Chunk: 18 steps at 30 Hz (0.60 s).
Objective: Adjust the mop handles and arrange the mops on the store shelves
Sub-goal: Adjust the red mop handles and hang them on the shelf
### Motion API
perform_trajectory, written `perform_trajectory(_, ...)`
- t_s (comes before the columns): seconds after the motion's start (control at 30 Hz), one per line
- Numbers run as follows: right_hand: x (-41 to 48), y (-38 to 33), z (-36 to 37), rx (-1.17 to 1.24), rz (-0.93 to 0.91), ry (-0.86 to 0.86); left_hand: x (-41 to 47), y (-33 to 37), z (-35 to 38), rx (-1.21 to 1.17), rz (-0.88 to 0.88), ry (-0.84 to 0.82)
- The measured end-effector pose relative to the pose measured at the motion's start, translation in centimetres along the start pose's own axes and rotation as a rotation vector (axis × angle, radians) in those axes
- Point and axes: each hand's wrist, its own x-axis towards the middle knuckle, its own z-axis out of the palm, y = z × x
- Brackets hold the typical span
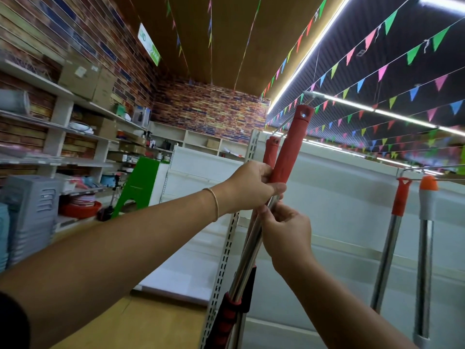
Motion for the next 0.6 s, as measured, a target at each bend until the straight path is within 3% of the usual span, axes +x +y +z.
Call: perform_trajectory(0.6,1.9,2.0,0.3,0.008,-0.007,-0.023,1.6,-2.1,0.5,0.009,-0.016,0.02)
